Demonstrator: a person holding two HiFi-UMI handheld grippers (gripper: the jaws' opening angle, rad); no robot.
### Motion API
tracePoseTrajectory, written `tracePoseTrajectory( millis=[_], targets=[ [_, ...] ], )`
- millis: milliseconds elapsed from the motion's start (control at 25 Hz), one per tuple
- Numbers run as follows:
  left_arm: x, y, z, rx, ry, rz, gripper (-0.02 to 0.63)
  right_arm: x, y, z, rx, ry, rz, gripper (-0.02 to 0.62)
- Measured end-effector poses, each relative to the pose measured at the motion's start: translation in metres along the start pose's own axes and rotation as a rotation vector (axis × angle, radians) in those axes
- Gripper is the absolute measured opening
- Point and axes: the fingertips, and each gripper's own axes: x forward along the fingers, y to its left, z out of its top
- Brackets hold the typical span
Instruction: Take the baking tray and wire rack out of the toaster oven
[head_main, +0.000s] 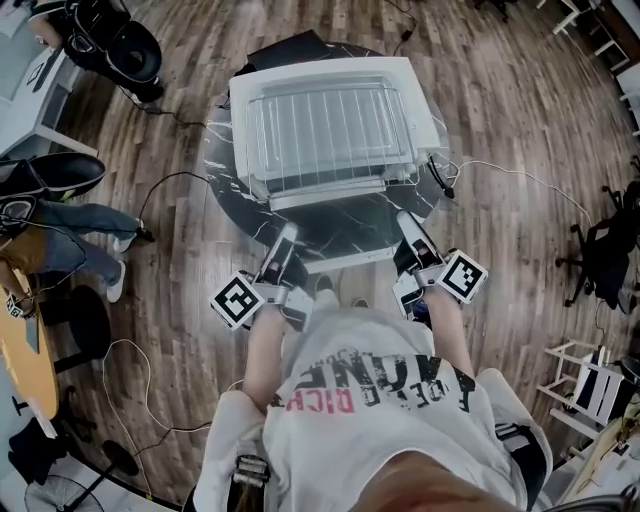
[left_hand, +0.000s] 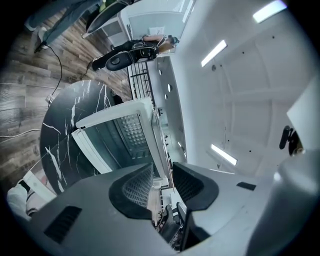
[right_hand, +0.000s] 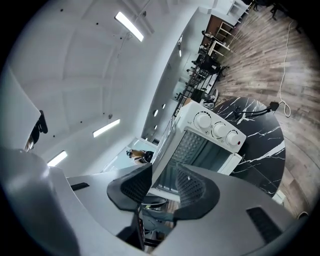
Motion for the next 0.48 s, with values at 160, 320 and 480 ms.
tracePoseTrajectory(
  millis=[160,320,480],
  targets=[
    [-0.004,-0.002,-0.010,0.030,-0.043,0.005,0.052,-0.009,0.007,-0.003,-0.031,-0.017,0.043,0.053],
    [-0.012,-0.004,-0.019,0.134,-0.090,0.061,0.005,-0.024,0.010,0.001,-0.074,-0.029,0.047,0.009],
    [-0.018,-0.020,-0.032,0.330,-0.120,0.118,0.003,-0.045,0.009,0.005,-0.189,-0.028,0.013,0.005]
  ],
)
